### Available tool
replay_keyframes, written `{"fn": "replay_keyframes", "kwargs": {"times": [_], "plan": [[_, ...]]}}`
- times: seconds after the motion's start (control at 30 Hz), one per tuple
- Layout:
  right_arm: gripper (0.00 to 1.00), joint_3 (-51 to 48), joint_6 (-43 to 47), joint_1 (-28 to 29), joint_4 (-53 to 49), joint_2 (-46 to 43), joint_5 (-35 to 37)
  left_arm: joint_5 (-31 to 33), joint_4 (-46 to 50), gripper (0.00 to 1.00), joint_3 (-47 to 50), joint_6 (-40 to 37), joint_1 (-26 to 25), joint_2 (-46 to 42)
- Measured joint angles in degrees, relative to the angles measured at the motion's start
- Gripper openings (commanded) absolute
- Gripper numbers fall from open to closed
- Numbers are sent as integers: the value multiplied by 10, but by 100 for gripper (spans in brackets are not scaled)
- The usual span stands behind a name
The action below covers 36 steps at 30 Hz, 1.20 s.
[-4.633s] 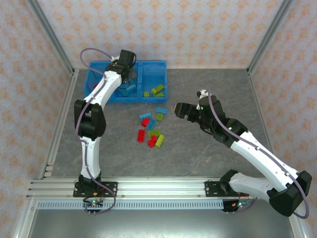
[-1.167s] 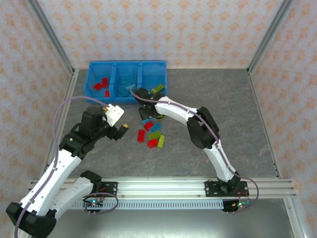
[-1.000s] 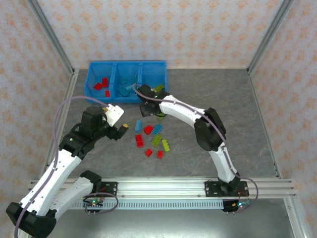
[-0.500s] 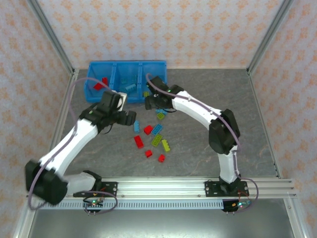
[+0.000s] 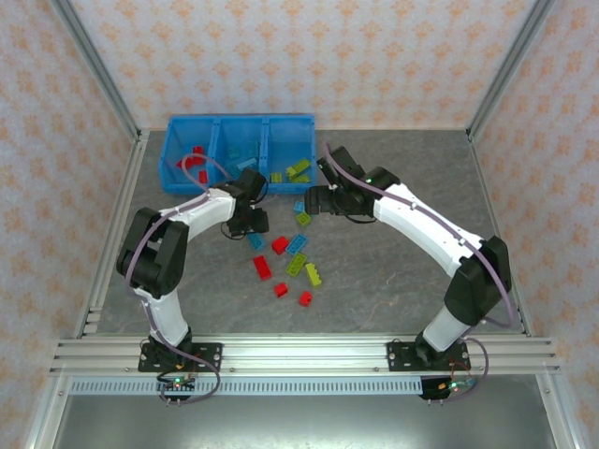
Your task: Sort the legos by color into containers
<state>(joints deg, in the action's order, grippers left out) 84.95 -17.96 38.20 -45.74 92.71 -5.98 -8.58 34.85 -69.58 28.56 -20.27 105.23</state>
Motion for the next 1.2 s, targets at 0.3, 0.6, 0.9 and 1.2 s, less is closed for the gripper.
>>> {"fn": "replay_keyframes", "kwargs": {"times": [0.3,0.6,0.9,1.2], "plan": [[87,0,2,0,-2,-1,-3,0,-9,21,-1,15,0,28],[88,0,2,0,-2,-4,-12,6,-5,63,-1,14,0,7],[88,0,2,0,-2,-9,-14,46,-11,75,69,129,-64,-134],[88,0,2,0,-2,-8,-20,66,-21,76,133,198,-101,-152]]}}
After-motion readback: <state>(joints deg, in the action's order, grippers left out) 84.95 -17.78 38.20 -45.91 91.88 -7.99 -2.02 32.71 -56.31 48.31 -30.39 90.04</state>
